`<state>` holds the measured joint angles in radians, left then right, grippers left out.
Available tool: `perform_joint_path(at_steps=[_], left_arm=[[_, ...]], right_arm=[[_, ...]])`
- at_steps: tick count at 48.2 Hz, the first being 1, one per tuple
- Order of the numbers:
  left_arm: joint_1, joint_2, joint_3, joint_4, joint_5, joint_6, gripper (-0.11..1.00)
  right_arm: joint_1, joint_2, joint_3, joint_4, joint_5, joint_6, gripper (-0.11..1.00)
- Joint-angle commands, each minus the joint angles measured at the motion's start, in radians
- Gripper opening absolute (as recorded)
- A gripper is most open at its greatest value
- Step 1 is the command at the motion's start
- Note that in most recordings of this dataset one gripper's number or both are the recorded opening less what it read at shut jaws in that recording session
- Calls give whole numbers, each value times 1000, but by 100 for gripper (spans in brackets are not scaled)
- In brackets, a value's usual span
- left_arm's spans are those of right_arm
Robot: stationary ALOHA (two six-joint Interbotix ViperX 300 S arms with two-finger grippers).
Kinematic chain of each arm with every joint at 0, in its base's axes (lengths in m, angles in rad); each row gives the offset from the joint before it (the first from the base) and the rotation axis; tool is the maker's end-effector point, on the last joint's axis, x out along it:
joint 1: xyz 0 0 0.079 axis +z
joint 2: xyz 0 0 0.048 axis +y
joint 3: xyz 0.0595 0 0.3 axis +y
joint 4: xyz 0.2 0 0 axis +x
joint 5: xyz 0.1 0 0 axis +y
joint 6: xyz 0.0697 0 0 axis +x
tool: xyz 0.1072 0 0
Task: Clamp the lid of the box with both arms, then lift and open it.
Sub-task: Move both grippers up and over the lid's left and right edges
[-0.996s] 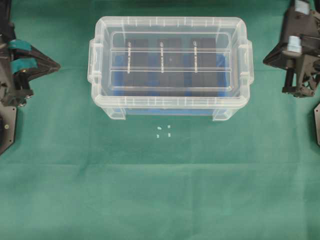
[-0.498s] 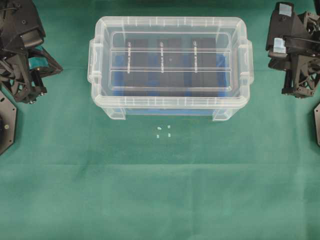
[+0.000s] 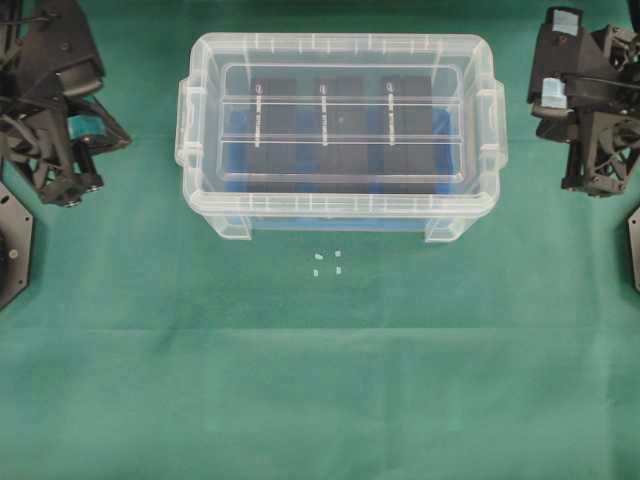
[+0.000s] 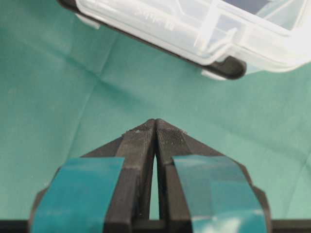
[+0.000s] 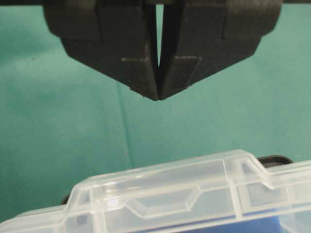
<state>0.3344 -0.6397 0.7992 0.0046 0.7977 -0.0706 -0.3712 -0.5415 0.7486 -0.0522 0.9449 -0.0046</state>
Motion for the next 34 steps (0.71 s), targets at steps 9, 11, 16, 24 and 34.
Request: perform_joint_path(at_steps=[9,11,16,24,34], left_arm=[[3,63,-28,3,-26,11,1],[3,69,-26,3,-29,11,1],[3,78,-23,3,-40,9,1],[3,84,-20,3,-44,9,1],[0,84,-18,5,-34,40,1]], right_arm=[[-3,38,-17,0,-29,3,0],[-3,43,-15,-2,-34,2,0],[-3,48,-11,-2,-55,-2,0],[-3,49,-2,-2,-67,-2,0],[-3,49,-3,-2,-64,-9,0]])
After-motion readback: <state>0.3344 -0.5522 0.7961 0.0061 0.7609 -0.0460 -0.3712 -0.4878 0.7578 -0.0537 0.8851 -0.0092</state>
